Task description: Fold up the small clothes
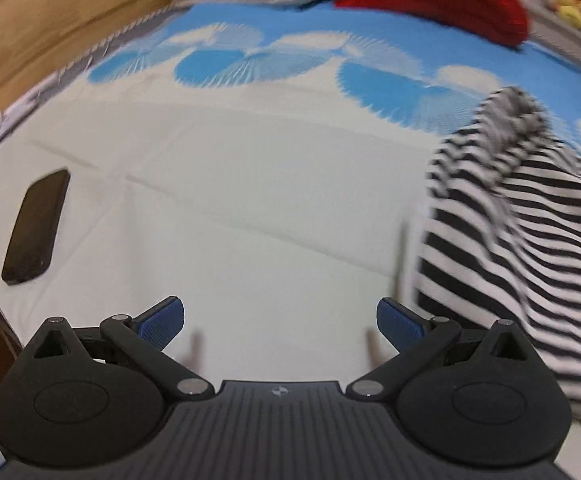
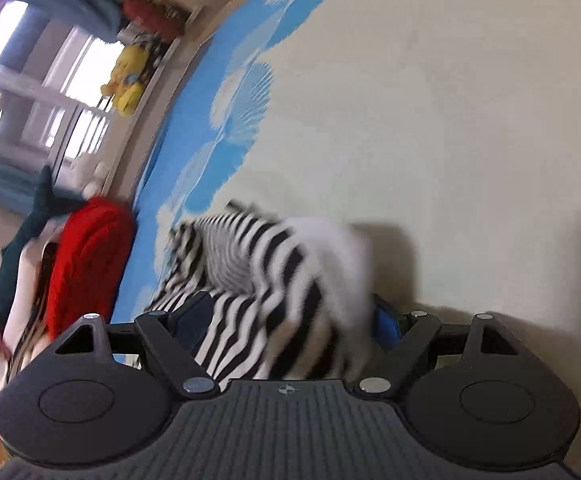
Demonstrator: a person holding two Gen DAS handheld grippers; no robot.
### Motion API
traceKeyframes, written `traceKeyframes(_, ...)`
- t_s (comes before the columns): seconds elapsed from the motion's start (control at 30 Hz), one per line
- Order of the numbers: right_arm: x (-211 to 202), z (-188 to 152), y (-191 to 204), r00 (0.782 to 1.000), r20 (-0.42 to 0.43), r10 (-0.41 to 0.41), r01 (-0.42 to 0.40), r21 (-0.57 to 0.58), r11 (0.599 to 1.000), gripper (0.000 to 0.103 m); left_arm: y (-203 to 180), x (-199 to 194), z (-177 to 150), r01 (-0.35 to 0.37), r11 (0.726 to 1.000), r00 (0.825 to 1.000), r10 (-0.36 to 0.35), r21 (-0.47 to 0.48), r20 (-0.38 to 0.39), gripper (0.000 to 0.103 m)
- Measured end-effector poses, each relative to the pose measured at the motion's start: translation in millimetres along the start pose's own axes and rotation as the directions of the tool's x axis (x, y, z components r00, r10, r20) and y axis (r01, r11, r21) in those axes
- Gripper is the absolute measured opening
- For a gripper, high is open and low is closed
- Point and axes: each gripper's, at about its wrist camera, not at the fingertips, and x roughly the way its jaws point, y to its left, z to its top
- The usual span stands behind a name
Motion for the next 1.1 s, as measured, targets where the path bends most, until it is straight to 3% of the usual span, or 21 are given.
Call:
traceKeyframes(0.07, 9.5, -5.3, 9.1, 0.998, -0.065, -0.002, -0.002, -0.059, 0.998, 0.026, 0.7, 16.0, 6.8, 0.0, 1.0, 0.998, -0.001, -0.023, -0.059, 0.103)
traceKeyframes(0.1, 12.0, -6.3, 11.8, 0.997, -0.078, -0.005, -0.002, -0.082, 0.997, 0.022, 0.3, 22.5, 8.9, 0.007, 0.999, 0.996, -0.01, -0.031, -0.085, 0.103)
traceKeyframes(0.23, -13.4, 8.7, 30.2, 0.996, 0.031, 0.085, -0.08, -0.146, 0.986, 0.018, -6.8, 24.8, 5.1, 0.063, 0.998, 0.992, -0.064, -0.014, -0.113, 0.103)
traceKeyframes(0.3, -26.5, 16.5, 37.6, 0.991, 0.09, 0.098, -0.08, -0.185, 0.979, 0.018, -12.4, 20.6, 0.7, 0.089, 0.996, 0.99, -0.087, 0.018, -0.11, 0.103)
traceKeyframes(0.4, -30.1, 26.0, 31.3, 0.986, 0.167, 0.007, 0.023, -0.175, 0.984, 0.018, -15.9, 18.6, -5.2, 0.109, 0.993, 0.988, -0.103, 0.044, -0.117, 0.103)
traceKeyframes(0.53, -12.0, 22.6, 20.3, 0.98, 0.125, -0.152, 0.172, -0.16, 0.972, 0.018, -11.0, 20.4, -8.6, 0.137, 0.99, 0.981, -0.133, 0.02, -0.139, 0.103)
traceKeyframes(0.67, -20.3, 8.1, 57.7, 0.966, 0.206, -0.159, 0.216, -0.295, 0.931, 0.018, -3.3, 19.6, -3.4, 0.13, 0.991, 0.984, -0.13, -0.013, -0.121, 0.103)
traceKeyframes(0.73, -28.8, -8.5, 102.1, 0.96, 0.259, -0.104, 0.216, -0.451, 0.866, 0.018, 3.0, 17.8, -0.1, 0.123, 0.992, 0.986, -0.126, -0.033, -0.111, 0.103)
traceKeyframes(0.83, -33.9, -67.4, 191.4, 0.958, 0.279, 0.069, 0.161, -0.72, 0.675, 0.018, 16.5, 16.1, 6.7, 0.122, 0.989, 0.986, -0.13, -0.081, -0.103, 0.103)
traceKeyframes(0.9, -38.7, -135.6, 240.4, 0.952, 0.221, 0.21, 0.1, -0.877, 0.47, 0.018, 27.4, 14.6, 12.5, 0.122, 0.985, 0.986, -0.134, -0.118, -0.095, 0.103)
traceKeyframes(0.97, -38.2, -218.5, 263.2, 0.95, 0.089, 0.3, 0.034, -0.982, 0.186, 0.019, 37.9, 12.7, 16.4, 0.12, 0.981, 0.987, -0.134, -0.152, -0.086, 0.103)
traceKeyframes(1.03, -25.8, -294.2, 255.1, 0.962, -0.079, 0.263, -0.069, -0.996, -0.049, 0.019, 48.0, 11.6, 18.4, 0.123, 0.975, 0.987, -0.14, -0.183, -0.084, 0.103)
traceKeyframes(1.07, -15.4, -322.4, 245.0, 0.969, -0.149, 0.199, -0.126, -0.984, -0.126, 0.019, 51.4, 11.7, 19.0, 0.124, 0.973, 0.986, -0.143, -0.196, -0.086, 0.103)
traceKeyframes(1.1, -5.3, -345.4, 232.8, 0.973, -0.195, 0.124, -0.173, -0.97, -0.173, 0.02, 54.2, 12.1, 18.6, 0.128, 0.971, 0.985, -0.149, -0.203, -0.089, 0.103)
